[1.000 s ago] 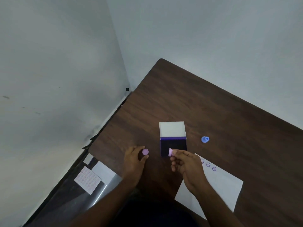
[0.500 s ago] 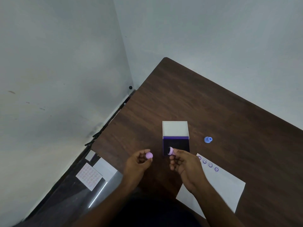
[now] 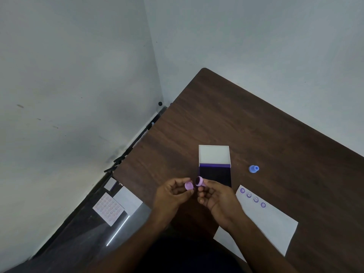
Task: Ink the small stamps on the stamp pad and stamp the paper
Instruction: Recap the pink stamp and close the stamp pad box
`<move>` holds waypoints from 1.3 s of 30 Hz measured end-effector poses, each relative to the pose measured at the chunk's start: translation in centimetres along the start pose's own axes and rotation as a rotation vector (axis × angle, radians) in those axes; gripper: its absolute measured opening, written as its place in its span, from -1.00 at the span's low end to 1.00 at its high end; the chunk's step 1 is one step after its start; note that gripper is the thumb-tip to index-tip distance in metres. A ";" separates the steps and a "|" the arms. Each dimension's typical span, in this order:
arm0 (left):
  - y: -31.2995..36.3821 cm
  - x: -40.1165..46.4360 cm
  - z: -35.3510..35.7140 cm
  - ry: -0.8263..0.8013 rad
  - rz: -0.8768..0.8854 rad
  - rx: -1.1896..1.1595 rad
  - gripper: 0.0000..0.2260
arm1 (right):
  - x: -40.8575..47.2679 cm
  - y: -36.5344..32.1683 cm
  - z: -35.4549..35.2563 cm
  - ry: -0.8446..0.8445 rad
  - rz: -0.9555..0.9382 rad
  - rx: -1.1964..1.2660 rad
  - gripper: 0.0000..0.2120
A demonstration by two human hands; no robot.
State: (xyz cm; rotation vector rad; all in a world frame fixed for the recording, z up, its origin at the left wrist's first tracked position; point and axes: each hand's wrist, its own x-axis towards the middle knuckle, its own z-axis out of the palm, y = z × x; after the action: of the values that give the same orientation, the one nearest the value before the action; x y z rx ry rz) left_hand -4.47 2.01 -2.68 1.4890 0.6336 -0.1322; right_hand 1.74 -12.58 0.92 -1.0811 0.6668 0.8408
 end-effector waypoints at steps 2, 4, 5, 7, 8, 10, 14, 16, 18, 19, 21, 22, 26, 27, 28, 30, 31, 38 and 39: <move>0.3 0.1 -0.2 -0.037 0.039 0.017 -0.77 | 0.1 0.0 0.2 -0.010 0.011 0.011 -0.79; 0.4 0.2 -0.4 -0.055 0.071 0.067 -0.76 | 0.0 0.0 0.5 -0.004 0.014 0.005 -0.77; 0.4 0.4 -0.5 -0.054 0.081 0.103 -0.77 | 0.0 0.1 0.6 0.007 0.013 -0.005 -0.77; 0.1 0.6 -0.4 -0.020 0.072 0.155 -0.80 | 0.0 0.2 0.8 0.024 0.007 -0.025 -0.77; 0.1 0.6 -0.3 0.006 0.047 0.174 -0.80 | 0.0 0.2 1.0 0.032 0.007 -0.030 -0.77; 0.0 0.8 -0.2 0.013 0.021 0.200 -0.81 | 0.1 0.3 1.1 0.048 0.017 -0.031 -0.77; 0.5 0.8 -0.6 -0.036 0.094 0.233 -0.68 | 0.3 0.3 1.2 0.062 0.035 -0.047 -0.77; 0.5 1.0 -0.6 -0.024 0.085 0.218 -0.72 | 0.6 0.3 1.4 0.084 0.045 -0.056 -0.77; 0.6 0.9 -0.6 -0.016 0.071 0.214 -0.80 | 0.9 0.4 1.5 0.110 0.036 -0.072 -0.77; 0.7 0.9 -0.6 -0.013 0.074 0.215 -0.81 | 1.1 0.5 1.6 0.118 0.022 -0.087 -0.78; 0.9 0.8 -0.7 -0.005 0.096 0.217 -0.80 | 1.4 0.6 1.6 0.118 -0.003 -0.125 -0.79; 1.0 0.8 -0.8 -0.005 0.103 0.210 -0.80 | 1.5 0.6 1.7 0.112 -0.012 -0.141 -0.80; 1.0 1.0 -1.3 -0.011 0.109 0.179 -0.81 | 1.6 0.9 1.8 0.020 -0.069 -0.146 -0.85; 0.9 1.1 -1.4 -0.016 0.104 0.189 -0.80 | 1.5 1.0 1.8 0.004 -0.087 -0.157 -0.86; 0.9 1.1 -1.6 -0.018 0.096 0.201 -0.79 | 1.5 1.1 1.8 -0.002 -0.102 -0.185 -0.85; 0.9 1.4 -1.8 -0.012 0.068 0.227 -0.80 | 1.4 1.1 1.7 -0.007 -0.129 -0.287 -0.84; 1.0 1.4 -1.8 -0.009 0.055 0.248 -0.81 | 1.5 1.0 1.5 -0.010 -0.142 -0.348 -0.84; 1.2 1.8 -0.5 -0.095 -0.016 0.305 -0.85 | 1.6 0.4 -0.5 -0.081 -0.073 -0.377 -0.82; 1.1 2.1 -0.2 -0.110 -0.039 0.361 -0.86 | 1.5 0.4 -0.8 -0.107 -0.054 -0.320 -0.82</move>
State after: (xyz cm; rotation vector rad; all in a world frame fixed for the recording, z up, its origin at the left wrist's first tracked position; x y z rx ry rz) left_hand -2.26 2.96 -2.67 1.8023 0.5691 -0.3721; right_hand 2.20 -12.89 -0.78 -1.3244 0.4189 0.9724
